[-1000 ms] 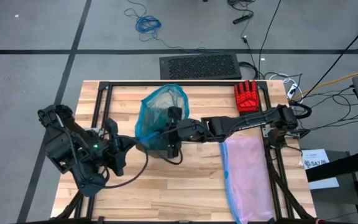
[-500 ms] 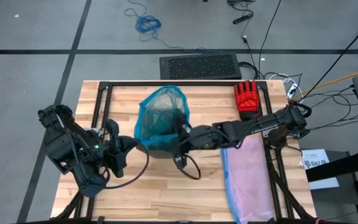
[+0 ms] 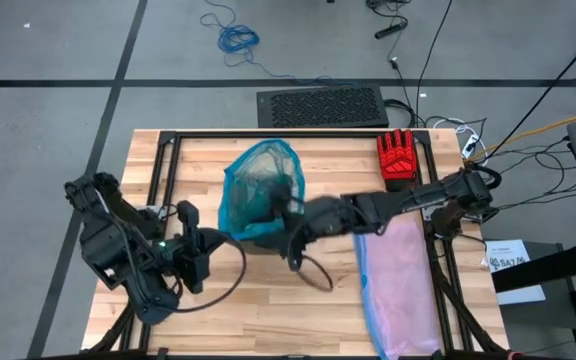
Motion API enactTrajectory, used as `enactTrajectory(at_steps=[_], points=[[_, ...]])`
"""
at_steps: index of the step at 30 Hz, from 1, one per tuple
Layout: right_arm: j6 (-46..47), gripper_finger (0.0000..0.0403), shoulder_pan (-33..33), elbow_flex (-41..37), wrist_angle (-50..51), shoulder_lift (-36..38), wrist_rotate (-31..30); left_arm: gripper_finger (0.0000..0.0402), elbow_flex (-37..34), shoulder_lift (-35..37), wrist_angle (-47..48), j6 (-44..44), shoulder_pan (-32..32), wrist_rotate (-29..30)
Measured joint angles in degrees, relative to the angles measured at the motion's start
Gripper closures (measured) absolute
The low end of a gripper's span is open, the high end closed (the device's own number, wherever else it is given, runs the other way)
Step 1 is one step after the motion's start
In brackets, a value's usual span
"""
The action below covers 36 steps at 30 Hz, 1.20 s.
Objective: Place trash/remove bag and relplace
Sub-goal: Close the blue trash bag
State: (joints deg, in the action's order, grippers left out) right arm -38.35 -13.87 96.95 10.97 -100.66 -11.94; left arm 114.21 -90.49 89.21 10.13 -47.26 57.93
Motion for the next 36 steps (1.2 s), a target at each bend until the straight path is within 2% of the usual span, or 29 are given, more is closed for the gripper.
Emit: enactTrajectory(at_steps=[7, 10, 16, 20, 24, 30, 33, 36], points=[[-0.44, 0.0151, 6.76, 0.01, -5.71, -0.57, 16.09, 0.0402, -0.02, -1.85, -0.11, -0.04, -0.03, -0.83], [-0.83, 0.0151, 7.82, 0.02, -8.2, -1.81, 19.67, 0.0402, -0.02, -1.96, -0.21, -0.15, 0.0, -0.84], [-2.23, 0.0151, 8.33, 0.02, -9.48, -5.19, 21.02, 0.0402, -0.02, -2.0, -2.31, -1.92, -0.03, -0.71], [-5.6, 0.0151, 8.24, 0.0, -15.06, -6.36, 20.88, 0.0402, -0.02, -2.0, -5.39, -5.16, -0.03, -0.86], [-4.08, 0.0151, 8.37, 0.02, -20.01, -6.19, 20.93, 0.0402, -0.02, -2.0, -6.5, -6.08, -0.03, -0.94], [-4.06, 0.0152, 8.57, 0.04, -20.29, -6.69, 21.26, 0.0402, -0.02, -2.0, -6.58, -6.12, -0.03, -1.1], [-4.19, 0.0172, 8.55, 0.04, -19.72, -7.67, 21.28, 0.0402, -0.02, -2.0, -7.99, -6.61, -0.02, -1.24], [-4.63, 0.0227, 8.55, 0.04, -19.7, -8.16, 21.09, 0.0402, -0.02, -2.0, -9.53, -7.88, -0.01, -2.4]])
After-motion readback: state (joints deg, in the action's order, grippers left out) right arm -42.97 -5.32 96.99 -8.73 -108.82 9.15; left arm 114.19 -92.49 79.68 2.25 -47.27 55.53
